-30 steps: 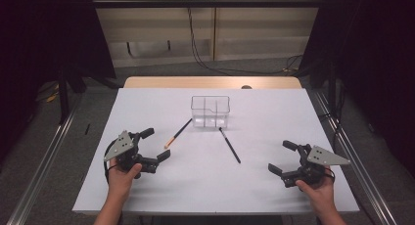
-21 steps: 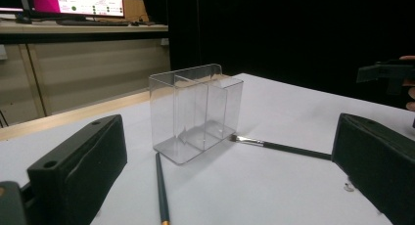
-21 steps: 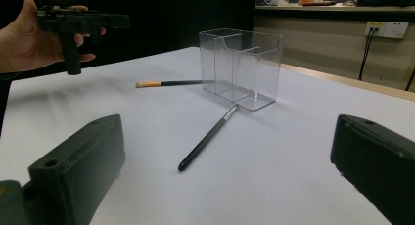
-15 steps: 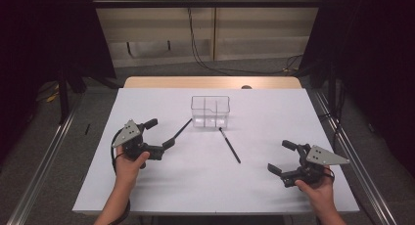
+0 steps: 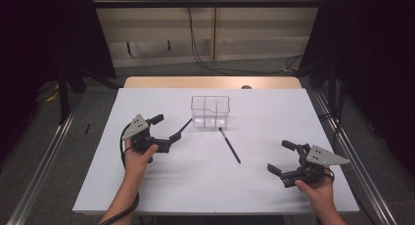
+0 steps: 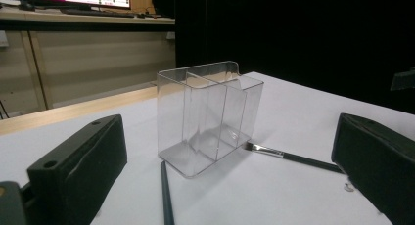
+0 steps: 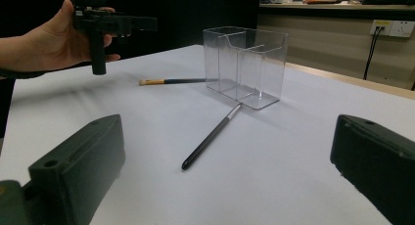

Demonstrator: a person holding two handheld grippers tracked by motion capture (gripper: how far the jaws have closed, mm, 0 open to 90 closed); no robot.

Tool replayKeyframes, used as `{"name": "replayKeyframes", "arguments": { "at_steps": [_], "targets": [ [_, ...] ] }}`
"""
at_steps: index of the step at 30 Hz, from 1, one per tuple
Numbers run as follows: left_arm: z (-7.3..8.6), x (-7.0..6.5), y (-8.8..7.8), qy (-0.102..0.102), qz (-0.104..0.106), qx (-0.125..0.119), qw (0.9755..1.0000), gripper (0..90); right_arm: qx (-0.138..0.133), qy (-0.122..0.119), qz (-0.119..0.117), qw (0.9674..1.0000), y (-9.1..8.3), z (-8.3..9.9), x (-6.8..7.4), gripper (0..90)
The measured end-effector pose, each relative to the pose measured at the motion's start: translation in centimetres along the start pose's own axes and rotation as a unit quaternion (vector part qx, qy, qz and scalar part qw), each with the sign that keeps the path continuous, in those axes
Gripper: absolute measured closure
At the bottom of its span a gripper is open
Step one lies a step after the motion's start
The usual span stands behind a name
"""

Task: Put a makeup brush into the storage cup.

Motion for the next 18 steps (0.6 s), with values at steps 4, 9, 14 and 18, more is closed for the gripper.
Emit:
{"name": "replayKeyframes", "arguments": {
  "at_steps": [4, 9, 14, 18],
  "targets": [
    [0.0, 0.2, 0.6, 0.000, 0.000, 0.003, 1.0000, 0.0, 0.001, 0.000, -0.001, 1.0000, 0.1, 0.0, 0.0, 0.0],
    [-0.2, 0.7, 1.2, -0.003, -0.004, 0.006, 1.0000, 0.0, 0.002, 0.000, -0.003, 1.0000, 0.1, 0.1, 0.0, 0.0],
    [-0.4, 1.1, 1.7, 0.000, -0.008, 0.013, 0.9999, 0.0, 0.002, -0.001, -0.004, 1.0000, 0.1, 0.1, 0.0, 0.0],
    [-0.4, 1.3, 2.1, 0.000, -0.009, 0.023, 0.9997, 0.0, 0.002, -0.001, -0.004, 1.0000, 0.1, 0.1, 0.0, 0.0]
  ]
}}
Point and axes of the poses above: each handheld gripper's, and its own axes: y roughly forward along the jaws, z roughly out of its underside, x roughly to its left, the point moved 6 cm from there along y, roughly forward along the jaws
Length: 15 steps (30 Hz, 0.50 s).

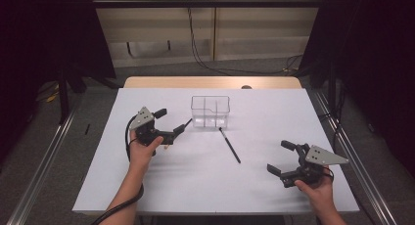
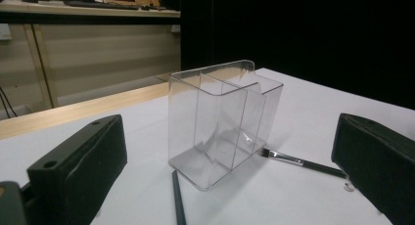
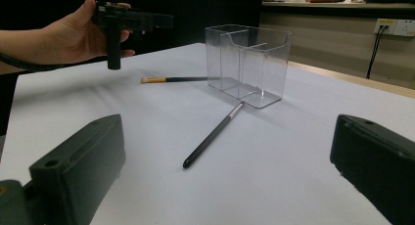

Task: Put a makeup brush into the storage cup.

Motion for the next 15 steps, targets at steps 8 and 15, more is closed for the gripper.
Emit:
{"name": "replayKeyframes", "arguments": {
  "at_steps": [8, 15],
  "targets": [
    [0.2, 0.5, 1.0, -0.005, -0.010, 0.065, 0.9978, 0.0, 0.002, -0.003, -0.001, 1.0000, 0.0, 0.0, 0.0, 0.0],
    [0.7, 1.1, 1.6, -0.010, -0.020, 0.145, 0.9892, 0.0, 0.004, -0.003, -0.002, 1.0000, 0.0, 0.0, 0.0, 0.0]
  ]
}}
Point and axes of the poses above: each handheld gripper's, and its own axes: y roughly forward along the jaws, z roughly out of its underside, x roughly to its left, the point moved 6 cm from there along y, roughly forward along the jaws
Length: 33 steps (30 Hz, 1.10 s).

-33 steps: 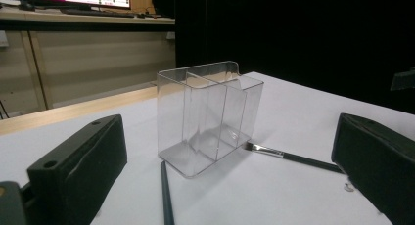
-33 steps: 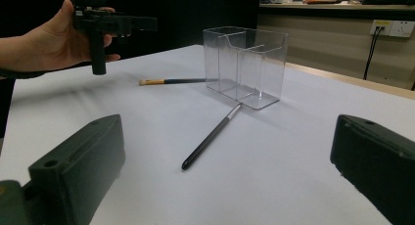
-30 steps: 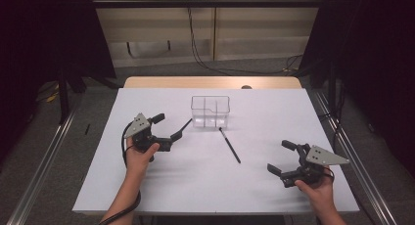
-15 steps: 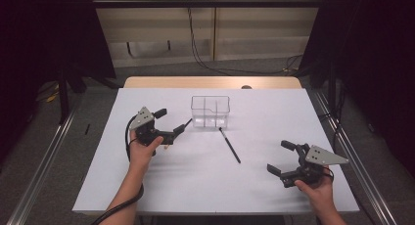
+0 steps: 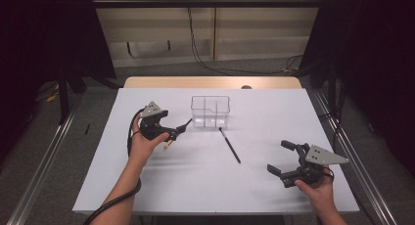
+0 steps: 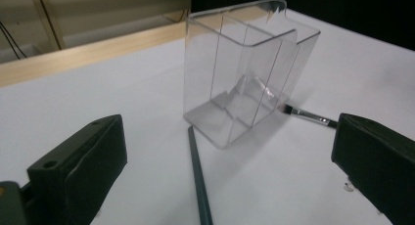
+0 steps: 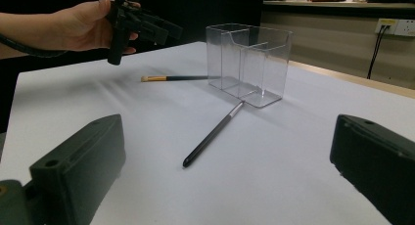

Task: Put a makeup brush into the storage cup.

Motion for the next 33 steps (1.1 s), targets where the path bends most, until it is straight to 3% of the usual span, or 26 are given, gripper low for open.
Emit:
{"name": "replayKeyframes", "arguments": {
  "at_steps": [6, 12, 19, 28, 33],
  "targets": [
    [0.4, 0.4, 0.6, 0.012, -0.012, 0.069, 0.9974, 0.0, 0.001, -0.002, -0.001, 1.0000, 0.1, 0.0, 0.0, 0.0],
    [0.6, 0.6, 1.0, -0.007, -0.017, 0.124, 0.9921, 0.0, 0.002, -0.004, -0.003, 1.0000, 0.1, 0.0, 0.0, 0.0],
    [1.1, 0.5, 1.5, -0.008, -0.018, 0.186, 0.9825, 0.0, 0.003, -0.004, -0.004, 1.0000, 0.1, 0.0, 0.0, 0.0],
    [1.5, 0.4, 2.0, -0.023, -0.014, 0.242, 0.9698, 0.0, 0.003, -0.005, -0.002, 1.0000, 0.1, 0.0, 0.0, 0.0],
    [1.7, 0.1, 2.3, -0.002, -0.016, 0.271, 0.9625, 0.0, 0.003, -0.004, -0.003, 1.0000, 0.1, 0.0, 0.0, 0.0]
  ]
}}
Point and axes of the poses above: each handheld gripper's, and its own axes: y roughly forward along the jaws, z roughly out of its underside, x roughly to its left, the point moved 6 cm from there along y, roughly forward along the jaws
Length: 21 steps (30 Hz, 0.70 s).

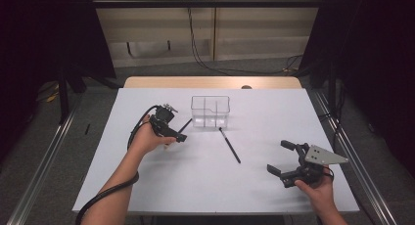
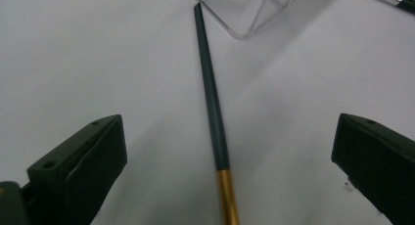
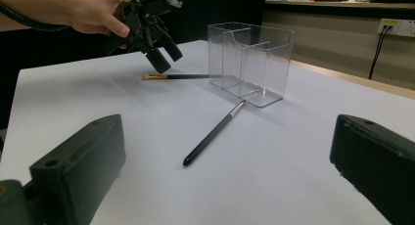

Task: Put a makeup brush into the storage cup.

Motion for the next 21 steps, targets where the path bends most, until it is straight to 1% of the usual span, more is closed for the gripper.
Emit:
{"name": "replayKeyframes", "arguments": {
  "at_steps": [1, 2, 4, 5, 6, 8, 9, 10, 11, 13, 17, 18, 19, 21],
  "targets": [
    [-0.01, -0.03, 0.07, 0.000, -0.001, 0.006, 1.0000, 0.0, 0.000, 0.000, 0.000, 1.0000, 0.00, 0.00, 0.00, 0.0],
    [-0.05, 0.04, 0.10, 0.002, -0.006, 0.011, 0.9999, 0.0, -0.001, 0.000, 0.000, 1.0000, 0.00, -0.01, -0.01, 0.0],
    [-0.08, -0.02, 0.19, 0.003, -0.005, 0.015, 0.9999, 3.5, -0.001, 0.000, 0.000, 1.0000, -0.01, -0.02, 0.00, 0.0],
    [-0.08, 0.10, 0.18, 0.008, -0.006, 0.022, 0.9997, 5.1, -0.001, 0.000, 0.000, 1.0000, -0.02, -0.03, 0.01, 0.0],
    [-0.06, 0.10, 0.23, 0.004, -0.008, 0.024, 0.9997, 7.0, 0.000, 0.000, 0.000, 1.0000, -0.02, -0.03, 0.02, 0.0],
    [-0.04, 0.29, 0.23, 0.005, -0.008, 0.032, 0.9995, 11.2, -0.001, 0.000, 0.000, 1.0000, -0.03, -0.04, 0.02, 0.0],
    [-0.04, 0.38, 0.23, 0.004, -0.012, 0.034, 0.9994, 14.7, -0.001, 0.000, 0.000, 1.0000, -0.03, -0.05, 0.02, 0.0],
    [-0.08, 0.51, 0.19, 0.005, -0.017, 0.035, 0.9992, 16.6, 0.000, 0.000, -0.001, 1.0000, -0.03, -0.05, 0.02, 0.0],
    [-0.13, 0.57, 0.17, 0.003, -0.018, 0.033, 0.9993, 18.0, 0.000, 0.000, -0.001, 1.0000, -0.02, -0.04, 0.01, 0.0],
    [-0.22, 0.68, 0.05, 0.001, -0.018, 0.036, 0.9992, 21.3, 0.001, 0.000, -0.002, 1.0000, -0.01, 0.01, 0.00, 0.0],
    [-0.40, 0.74, -0.15, 0.003, -0.014, 0.038, 0.9992, 29.9, 0.000, 0.000, -0.002, 1.0000, 0.03, 0.03, -0.01, 0.0],
    [-0.41, 0.69, -0.17, 0.002, -0.009, 0.040, 0.9992, 32.1, 0.000, 0.000, -0.002, 1.0000, 0.04, 0.03, -0.01, 0.0],
    [-0.39, 0.58, -0.15, 0.002, -0.004, 0.041, 0.9991, 36.6, 0.001, 0.000, -0.002, 1.0000, 0.05, 0.05, -0.01, 0.0],
    [-0.37, 0.65, -0.14, 0.006, -0.012, 0.043, 0.9990, 38.3, 0.003, 0.000, -0.001, 1.0000, 0.06, 0.08, -0.02, 0.0]
  ]
}}
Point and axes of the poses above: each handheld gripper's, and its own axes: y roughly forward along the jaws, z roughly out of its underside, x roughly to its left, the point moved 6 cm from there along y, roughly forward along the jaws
